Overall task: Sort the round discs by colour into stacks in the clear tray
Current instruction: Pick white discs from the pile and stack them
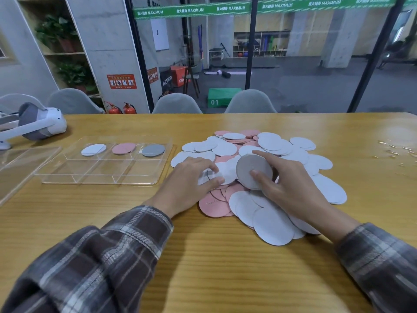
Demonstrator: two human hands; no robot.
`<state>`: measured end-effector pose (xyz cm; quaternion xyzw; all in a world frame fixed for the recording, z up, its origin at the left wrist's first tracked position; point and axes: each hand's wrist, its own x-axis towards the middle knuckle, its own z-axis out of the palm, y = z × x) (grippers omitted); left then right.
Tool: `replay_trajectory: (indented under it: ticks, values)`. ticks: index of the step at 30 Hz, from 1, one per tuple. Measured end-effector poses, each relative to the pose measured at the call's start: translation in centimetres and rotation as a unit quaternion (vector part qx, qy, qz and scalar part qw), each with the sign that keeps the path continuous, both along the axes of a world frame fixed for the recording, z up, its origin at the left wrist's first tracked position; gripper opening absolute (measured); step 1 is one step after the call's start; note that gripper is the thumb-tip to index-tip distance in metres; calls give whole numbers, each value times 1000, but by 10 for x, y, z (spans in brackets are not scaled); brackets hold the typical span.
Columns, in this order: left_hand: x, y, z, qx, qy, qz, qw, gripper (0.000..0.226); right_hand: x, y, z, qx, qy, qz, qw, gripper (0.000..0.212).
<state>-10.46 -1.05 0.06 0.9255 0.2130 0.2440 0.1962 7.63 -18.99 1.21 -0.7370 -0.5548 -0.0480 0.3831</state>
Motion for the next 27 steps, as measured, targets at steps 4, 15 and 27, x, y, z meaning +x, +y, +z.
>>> replay_trajectory:
  ticks: [4, 15, 27]
  values:
    - [1, -4, 2, 15, -8, -5, 1000, 22, 3, 1, 0, -6, 8, -8, 1000, 43]
    - [-2, 1, 18, -180, -129, -26, 975, 29, 6, 3, -1, -16, 17, -9, 1000, 49]
    - [9, -23, 14, -290, -143, -18, 946, 9, -1, 1, -1, -25, 64, 55, 996, 36]
